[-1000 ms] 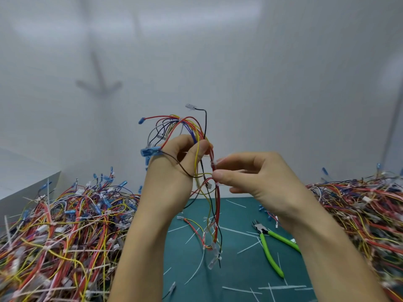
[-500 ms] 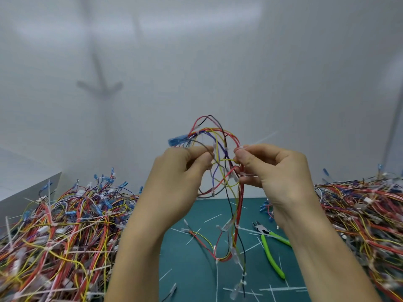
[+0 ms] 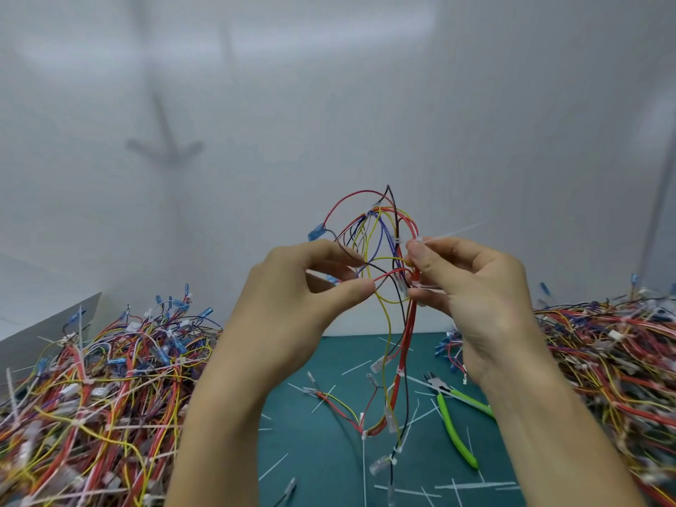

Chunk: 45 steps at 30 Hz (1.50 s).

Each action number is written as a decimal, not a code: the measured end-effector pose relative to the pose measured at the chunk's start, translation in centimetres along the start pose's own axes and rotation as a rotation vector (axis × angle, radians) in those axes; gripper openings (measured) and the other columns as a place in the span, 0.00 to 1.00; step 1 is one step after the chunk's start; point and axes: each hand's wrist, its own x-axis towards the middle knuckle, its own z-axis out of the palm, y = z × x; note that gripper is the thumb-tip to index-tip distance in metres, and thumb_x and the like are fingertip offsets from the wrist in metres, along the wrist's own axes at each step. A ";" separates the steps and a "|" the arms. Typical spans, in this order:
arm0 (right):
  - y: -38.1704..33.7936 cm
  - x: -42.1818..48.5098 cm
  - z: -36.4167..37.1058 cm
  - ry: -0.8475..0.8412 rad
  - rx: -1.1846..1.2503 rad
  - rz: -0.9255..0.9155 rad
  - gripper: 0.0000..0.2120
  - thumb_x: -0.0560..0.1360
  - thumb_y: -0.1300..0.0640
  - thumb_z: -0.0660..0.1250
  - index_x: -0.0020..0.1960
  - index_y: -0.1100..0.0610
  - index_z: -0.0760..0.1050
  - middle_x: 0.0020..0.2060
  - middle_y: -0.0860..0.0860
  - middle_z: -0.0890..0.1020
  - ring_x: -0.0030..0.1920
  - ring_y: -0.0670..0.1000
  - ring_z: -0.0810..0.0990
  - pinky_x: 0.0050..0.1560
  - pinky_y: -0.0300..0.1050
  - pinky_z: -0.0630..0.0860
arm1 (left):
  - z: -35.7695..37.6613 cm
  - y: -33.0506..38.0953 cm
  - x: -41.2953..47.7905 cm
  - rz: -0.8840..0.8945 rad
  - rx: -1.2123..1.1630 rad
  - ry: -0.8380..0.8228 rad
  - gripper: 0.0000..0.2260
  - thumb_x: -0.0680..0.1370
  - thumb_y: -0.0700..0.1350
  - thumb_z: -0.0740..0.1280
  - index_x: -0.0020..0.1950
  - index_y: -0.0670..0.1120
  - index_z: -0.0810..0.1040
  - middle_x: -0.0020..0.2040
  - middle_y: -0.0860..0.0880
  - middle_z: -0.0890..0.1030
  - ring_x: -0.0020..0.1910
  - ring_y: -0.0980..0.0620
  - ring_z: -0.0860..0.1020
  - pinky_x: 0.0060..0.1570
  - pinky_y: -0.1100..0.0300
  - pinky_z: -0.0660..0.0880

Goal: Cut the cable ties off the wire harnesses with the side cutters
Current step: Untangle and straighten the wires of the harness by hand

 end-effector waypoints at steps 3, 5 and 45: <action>0.0 -0.1 0.0 -0.002 0.004 -0.003 0.02 0.73 0.62 0.74 0.41 0.57 0.82 0.31 0.48 0.84 0.31 0.44 0.81 0.30 0.35 0.78 | -0.2 -0.3 0.0 0.010 0.036 -0.031 0.08 0.68 0.51 0.76 0.46 0.56 0.84 0.41 0.58 0.84 0.40 0.58 0.82 0.41 0.62 0.78; 0.0 -0.1 0.0 0.004 0.007 -0.004 0.03 0.73 0.62 0.73 0.41 0.56 0.82 0.31 0.49 0.84 0.31 0.44 0.81 0.30 0.35 0.77 | -0.5 -0.4 -0.1 0.014 0.043 -0.078 0.11 0.68 0.49 0.78 0.48 0.56 0.84 0.42 0.59 0.84 0.42 0.61 0.82 0.43 0.66 0.78; -0.2 -0.1 -0.1 -0.050 -0.001 -0.013 0.03 0.73 0.62 0.73 0.41 0.58 0.82 0.31 0.51 0.84 0.31 0.47 0.79 0.29 0.37 0.78 | 0.7 1.7 -0.1 0.146 0.021 0.417 0.16 0.71 0.34 0.56 0.43 0.53 0.77 0.41 0.58 0.81 0.40 0.59 0.78 0.38 0.67 0.73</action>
